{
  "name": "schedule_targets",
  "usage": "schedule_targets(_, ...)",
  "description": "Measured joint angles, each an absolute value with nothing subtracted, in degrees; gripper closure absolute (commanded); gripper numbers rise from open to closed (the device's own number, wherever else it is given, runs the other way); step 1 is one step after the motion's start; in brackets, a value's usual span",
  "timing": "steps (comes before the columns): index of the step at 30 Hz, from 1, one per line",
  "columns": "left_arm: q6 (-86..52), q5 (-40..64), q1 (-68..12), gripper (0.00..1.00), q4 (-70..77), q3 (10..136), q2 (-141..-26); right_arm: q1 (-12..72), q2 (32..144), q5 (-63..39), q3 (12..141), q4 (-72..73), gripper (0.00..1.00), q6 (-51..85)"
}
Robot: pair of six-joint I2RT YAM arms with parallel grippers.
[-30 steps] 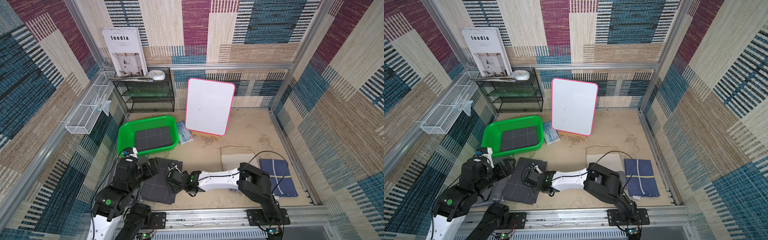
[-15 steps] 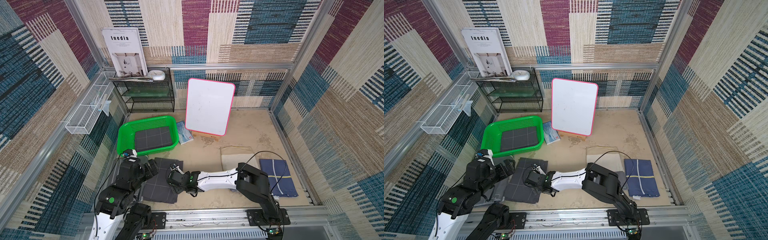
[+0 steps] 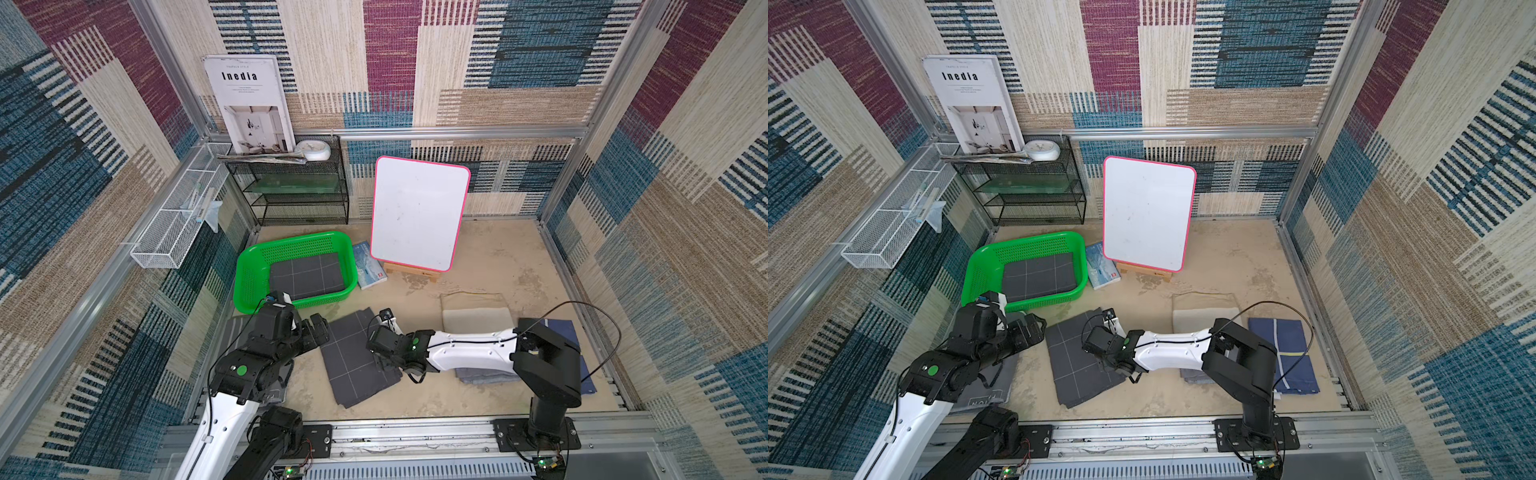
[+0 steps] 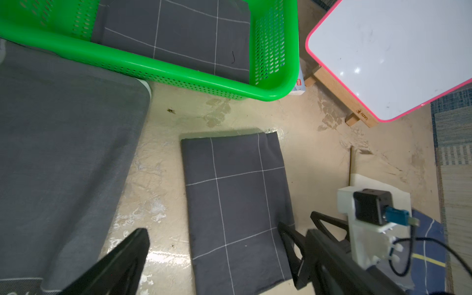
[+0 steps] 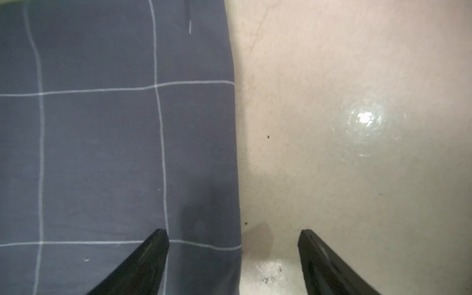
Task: Put the folded pillowcase in the basket
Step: Adjust the pillowcase at the center of the board.
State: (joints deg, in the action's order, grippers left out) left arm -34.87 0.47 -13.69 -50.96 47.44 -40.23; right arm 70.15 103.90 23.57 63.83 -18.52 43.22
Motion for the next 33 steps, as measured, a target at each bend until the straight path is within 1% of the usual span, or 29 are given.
schedule_targets(6, -34.46, 3.18, -14.28, 0.00, -49.21, 46.00, -42.70, 73.12, 99.13, 23.90, 59.07, -13.80, 0.16, 40.93)
schedule_targets(12, -35.83, 6.33, -14.59, 0.00, -44.56, 41.32, -45.34, 77.52, 99.02, 24.32, 58.06, -11.27, 0.16, 38.87)
schedule_targets(16, -37.10, 8.64, -15.59, 0.00, -40.77, 38.11, -48.25, 78.52, 99.53, 24.29, 57.28, -10.17, 0.17, 38.26)
schedule_targets(22, -37.15, 9.15, -17.54, 0.01, -36.25, 35.83, -52.77, 79.02, 101.38, 24.53, 56.84, -10.72, 0.17, 38.61)
schedule_targets(27, -37.08, 9.13, -19.18, 0.01, -33.01, 35.00, -58.06, 78.91, 101.58, 27.00, 55.24, -12.62, 0.15, 40.47)
schedule_targets(31, -36.88, 8.91, -20.84, 0.02, -30.70, 34.94, -62.35, 77.84, 100.88, 29.41, 53.60, -14.02, 0.14, 41.71)
schedule_targets(33, -36.86, 8.91, -22.04, 0.02, -30.35, 35.53, -64.23, 75.88, 100.51, 29.98, 53.10, -14.37, 0.14, 42.44)
